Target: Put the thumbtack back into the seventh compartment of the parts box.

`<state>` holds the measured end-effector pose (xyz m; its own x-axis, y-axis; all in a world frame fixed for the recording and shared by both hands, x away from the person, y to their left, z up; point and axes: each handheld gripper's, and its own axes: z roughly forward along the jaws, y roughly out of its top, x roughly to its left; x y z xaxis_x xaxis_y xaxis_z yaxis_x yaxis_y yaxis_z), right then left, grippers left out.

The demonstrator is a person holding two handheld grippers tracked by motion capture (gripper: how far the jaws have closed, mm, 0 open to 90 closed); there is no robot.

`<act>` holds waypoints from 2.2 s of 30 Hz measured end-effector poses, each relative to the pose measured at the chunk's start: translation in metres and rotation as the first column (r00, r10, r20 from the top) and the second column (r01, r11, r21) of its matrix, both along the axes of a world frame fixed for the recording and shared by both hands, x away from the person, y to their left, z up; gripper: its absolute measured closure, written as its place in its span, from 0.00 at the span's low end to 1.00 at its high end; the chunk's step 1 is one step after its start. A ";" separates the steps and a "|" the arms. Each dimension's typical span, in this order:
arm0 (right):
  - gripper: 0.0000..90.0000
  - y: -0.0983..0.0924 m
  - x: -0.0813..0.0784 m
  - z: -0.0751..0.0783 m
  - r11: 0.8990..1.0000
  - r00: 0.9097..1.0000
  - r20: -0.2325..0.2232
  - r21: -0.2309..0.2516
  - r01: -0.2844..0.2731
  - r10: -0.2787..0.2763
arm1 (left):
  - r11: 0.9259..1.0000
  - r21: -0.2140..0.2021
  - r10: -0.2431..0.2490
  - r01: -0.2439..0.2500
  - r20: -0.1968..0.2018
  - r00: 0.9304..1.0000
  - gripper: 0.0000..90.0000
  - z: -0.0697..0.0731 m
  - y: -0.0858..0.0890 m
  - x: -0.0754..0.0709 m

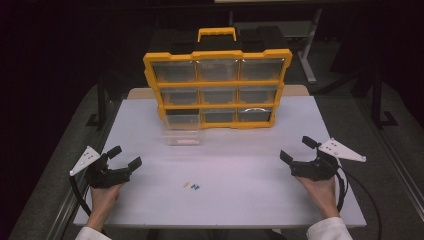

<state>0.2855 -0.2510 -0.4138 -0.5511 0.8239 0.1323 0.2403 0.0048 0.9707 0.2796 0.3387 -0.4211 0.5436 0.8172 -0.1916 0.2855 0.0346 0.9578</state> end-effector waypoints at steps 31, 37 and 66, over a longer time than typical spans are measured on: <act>0.00 0.010 -0.001 -0.007 0.994 0.999 -0.020 -0.101 -0.034 0.032 | 0.977 0.154 -0.138 0.150 -0.082 0.987 0.00 0.018 -0.040 0.015; 0.00 0.010 -0.001 -0.007 0.995 0.999 -0.019 -0.098 -0.035 0.033 | 0.967 0.179 -0.163 0.179 -0.097 0.982 0.00 0.019 -0.049 0.017; 0.00 0.006 -0.002 -0.006 0.995 1.000 -0.015 -0.095 -0.017 0.016 | 0.905 0.251 -0.273 0.344 -0.279 0.921 0.00 -0.002 -0.090 0.025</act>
